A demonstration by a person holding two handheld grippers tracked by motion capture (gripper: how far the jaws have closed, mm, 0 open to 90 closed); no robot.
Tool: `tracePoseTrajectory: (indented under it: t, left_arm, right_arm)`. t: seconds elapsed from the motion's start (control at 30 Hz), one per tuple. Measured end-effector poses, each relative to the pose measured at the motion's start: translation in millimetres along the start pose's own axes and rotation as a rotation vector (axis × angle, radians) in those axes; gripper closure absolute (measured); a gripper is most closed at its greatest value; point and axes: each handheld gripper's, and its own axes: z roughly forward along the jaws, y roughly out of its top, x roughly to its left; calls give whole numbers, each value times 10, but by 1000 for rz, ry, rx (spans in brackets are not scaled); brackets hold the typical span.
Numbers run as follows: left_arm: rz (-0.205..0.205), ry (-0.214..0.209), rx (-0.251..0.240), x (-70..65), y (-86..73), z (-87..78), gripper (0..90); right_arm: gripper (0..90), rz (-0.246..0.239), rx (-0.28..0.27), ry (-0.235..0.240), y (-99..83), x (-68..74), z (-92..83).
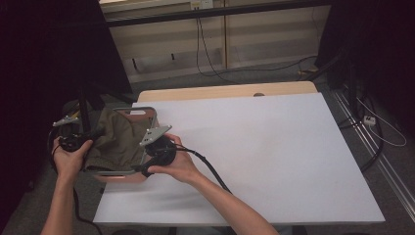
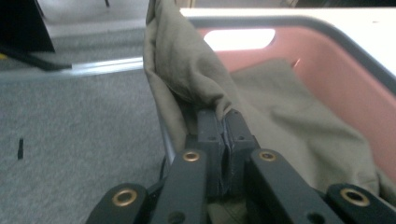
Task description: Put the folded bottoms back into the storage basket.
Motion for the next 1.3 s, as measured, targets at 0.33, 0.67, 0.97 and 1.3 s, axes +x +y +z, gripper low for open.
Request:
tracePoseTrajectory:
  t: [0.33,0.67,0.97,1.3]
  left_arm:
    - [71,0,63,-126,-1,16,876]
    - [44,15,52,-57,34,54,809]
    - [77,-33,-96,-66,-22,-86,467]
    - [91,46,-142,-140,-20,-201,143]
  right_arm:
    - [130,4,-6,-6,-26,-14,-26]
    - [130,4,-17,-13,-21,-21,-34]
    - [122,7,-24,-23,-20,-45,-90]
    - [100,19,-31,-44,-15,-53,-128]
